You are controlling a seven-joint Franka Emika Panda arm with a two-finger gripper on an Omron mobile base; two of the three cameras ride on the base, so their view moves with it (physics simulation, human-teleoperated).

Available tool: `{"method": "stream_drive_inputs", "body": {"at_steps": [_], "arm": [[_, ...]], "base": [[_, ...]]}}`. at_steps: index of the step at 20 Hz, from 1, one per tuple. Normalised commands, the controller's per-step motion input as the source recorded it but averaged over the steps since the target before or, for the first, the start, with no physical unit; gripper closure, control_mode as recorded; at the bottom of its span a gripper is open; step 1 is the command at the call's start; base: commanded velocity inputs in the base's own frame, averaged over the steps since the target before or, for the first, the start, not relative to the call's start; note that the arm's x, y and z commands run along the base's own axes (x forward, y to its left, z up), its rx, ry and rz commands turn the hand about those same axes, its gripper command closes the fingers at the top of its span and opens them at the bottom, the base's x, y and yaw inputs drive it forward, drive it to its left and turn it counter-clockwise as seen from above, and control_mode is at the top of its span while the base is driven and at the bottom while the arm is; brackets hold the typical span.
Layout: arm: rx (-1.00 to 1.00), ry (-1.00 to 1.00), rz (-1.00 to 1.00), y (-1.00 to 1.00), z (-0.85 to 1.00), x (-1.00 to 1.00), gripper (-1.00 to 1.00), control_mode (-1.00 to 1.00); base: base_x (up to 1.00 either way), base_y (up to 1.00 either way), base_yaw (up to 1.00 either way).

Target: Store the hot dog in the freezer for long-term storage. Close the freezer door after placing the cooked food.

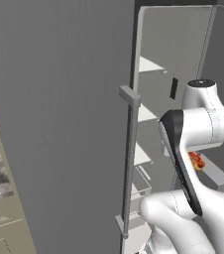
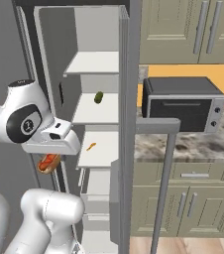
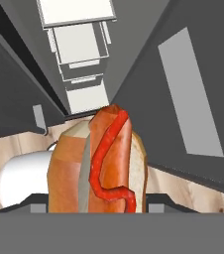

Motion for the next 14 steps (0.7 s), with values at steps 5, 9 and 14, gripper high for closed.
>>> {"method": "stream_drive_inputs", "body": {"at_steps": [5, 9, 14], "arm": [[0.0, 0.0, 0.0, 0.0, 0.0, 0.0, 1.0, 1.0], [0.0, -0.15, 0.11, -0.16, -0.06, 0.47, 1.0, -1.0], [0.02, -0.12, 0.04, -0.07, -0.04, 0.19, 1.0, -1.0]], "base": [[0.29, -0.01, 0.02], [0.0, 0.0, 0.0], [0.0, 0.0, 0.0]]}}
